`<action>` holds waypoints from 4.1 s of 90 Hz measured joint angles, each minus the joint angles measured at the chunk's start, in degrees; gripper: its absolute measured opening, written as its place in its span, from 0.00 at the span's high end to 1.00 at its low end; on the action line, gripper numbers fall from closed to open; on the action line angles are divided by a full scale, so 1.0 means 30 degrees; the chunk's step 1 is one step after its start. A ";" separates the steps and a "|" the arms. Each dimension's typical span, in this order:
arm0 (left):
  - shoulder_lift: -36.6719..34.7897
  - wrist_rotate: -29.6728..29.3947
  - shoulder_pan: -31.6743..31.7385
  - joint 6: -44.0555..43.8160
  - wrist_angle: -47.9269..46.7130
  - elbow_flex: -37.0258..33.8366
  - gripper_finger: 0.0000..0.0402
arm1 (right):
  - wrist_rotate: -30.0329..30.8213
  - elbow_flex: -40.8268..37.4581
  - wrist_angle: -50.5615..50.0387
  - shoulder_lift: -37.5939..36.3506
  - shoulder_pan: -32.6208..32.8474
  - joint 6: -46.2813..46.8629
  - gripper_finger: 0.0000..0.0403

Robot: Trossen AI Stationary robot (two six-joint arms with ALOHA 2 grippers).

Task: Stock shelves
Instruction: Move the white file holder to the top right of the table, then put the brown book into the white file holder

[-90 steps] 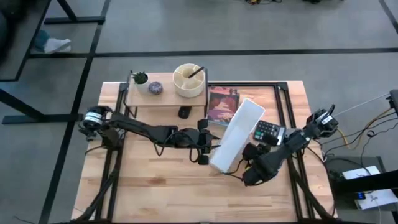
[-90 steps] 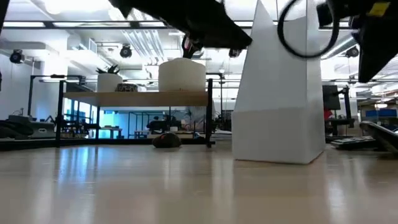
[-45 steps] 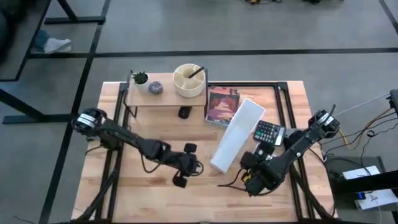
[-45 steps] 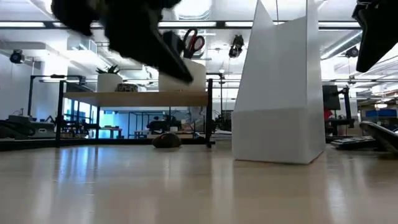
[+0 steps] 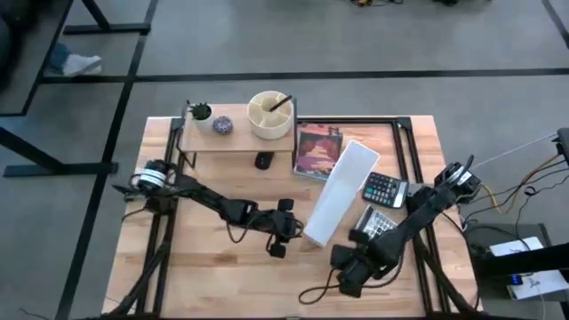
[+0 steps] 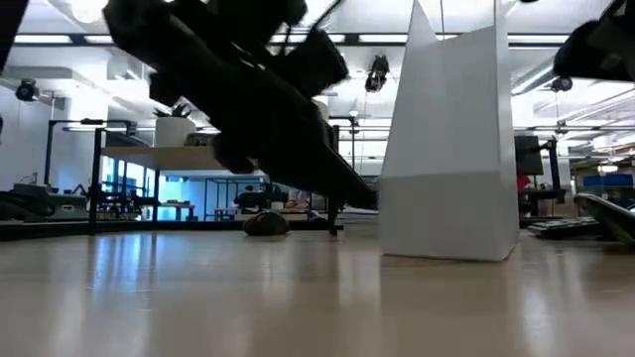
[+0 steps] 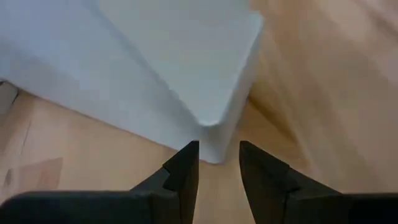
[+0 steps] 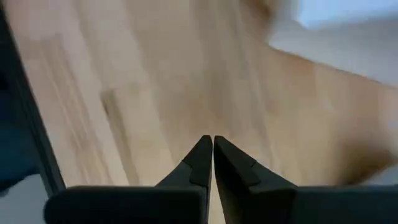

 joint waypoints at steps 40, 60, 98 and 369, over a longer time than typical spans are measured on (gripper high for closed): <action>0.3879 -0.0013 0.0845 0.1666 -0.0038 0.4788 0.76 | 0.5531 -0.0539 -0.1009 0.1070 -0.0037 0.1960 1.00; 0.3031 -0.0180 0.1301 0.1355 -0.2943 0.5251 0.76 | 0.6158 -0.1494 -0.3457 0.1070 -0.0595 0.3656 1.00; -0.1884 -0.2046 0.0598 -0.1232 -0.6869 0.1204 0.76 | 0.7776 -0.3081 -0.6507 0.1059 -0.3152 0.3796 1.00; -0.2333 -0.4399 0.0776 -0.1007 0.3696 -0.5255 0.76 | 1.2712 -0.3166 -0.4534 0.2527 -0.3546 -1.2074 0.40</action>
